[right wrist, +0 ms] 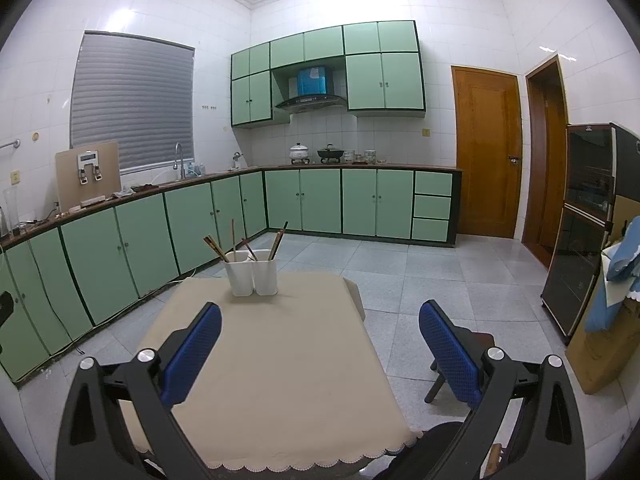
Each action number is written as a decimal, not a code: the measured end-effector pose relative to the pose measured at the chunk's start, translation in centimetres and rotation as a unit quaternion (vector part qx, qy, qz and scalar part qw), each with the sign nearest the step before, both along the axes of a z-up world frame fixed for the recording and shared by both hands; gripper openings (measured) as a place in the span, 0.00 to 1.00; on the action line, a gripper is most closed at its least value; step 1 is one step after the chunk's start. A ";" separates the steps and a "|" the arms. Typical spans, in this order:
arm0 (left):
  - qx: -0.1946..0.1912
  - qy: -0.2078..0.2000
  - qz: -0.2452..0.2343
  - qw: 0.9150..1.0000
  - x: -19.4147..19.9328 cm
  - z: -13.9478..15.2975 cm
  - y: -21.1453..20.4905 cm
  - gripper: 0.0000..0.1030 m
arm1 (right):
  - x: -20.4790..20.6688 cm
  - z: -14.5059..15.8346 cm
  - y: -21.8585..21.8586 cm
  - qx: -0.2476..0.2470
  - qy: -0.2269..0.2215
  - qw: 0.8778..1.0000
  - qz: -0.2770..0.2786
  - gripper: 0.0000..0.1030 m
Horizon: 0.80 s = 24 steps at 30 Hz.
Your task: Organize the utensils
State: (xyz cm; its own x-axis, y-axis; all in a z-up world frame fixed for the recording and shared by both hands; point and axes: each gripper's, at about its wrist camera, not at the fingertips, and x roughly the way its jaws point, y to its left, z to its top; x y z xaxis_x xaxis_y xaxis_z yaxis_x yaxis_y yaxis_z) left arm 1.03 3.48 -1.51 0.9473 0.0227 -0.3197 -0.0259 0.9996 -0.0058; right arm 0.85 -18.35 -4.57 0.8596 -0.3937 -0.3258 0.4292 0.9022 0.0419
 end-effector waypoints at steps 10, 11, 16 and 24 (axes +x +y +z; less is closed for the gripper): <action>0.000 0.002 -0.001 1.000 0.0 0.1 0.2 0.95 | -0.1 0.0 -0.1 0.001 -0.002 1.000 -0.001 0.94; 0.000 0.002 -0.001 1.000 0.0 0.1 0.2 0.95 | -0.1 0.0 -0.1 0.001 -0.002 1.000 -0.002 0.94; -0.001 0.002 -0.002 1.000 0.0 0.2 0.2 0.95 | -0.2 0.0 -0.2 0.001 -0.002 1.000 -0.002 0.94; -0.001 0.003 -0.002 1.000 -0.1 0.2 0.3 0.95 | -0.1 0.0 -0.3 0.002 -0.001 1.000 -0.002 0.94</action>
State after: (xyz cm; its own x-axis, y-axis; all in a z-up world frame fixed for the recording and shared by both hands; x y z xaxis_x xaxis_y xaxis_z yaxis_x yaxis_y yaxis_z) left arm 0.97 3.74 -1.30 0.9457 0.0176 -0.3247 -0.0215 0.9997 -0.0083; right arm 0.74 -18.66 -4.58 0.8589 -0.3960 -0.3247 0.4326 0.9004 0.0460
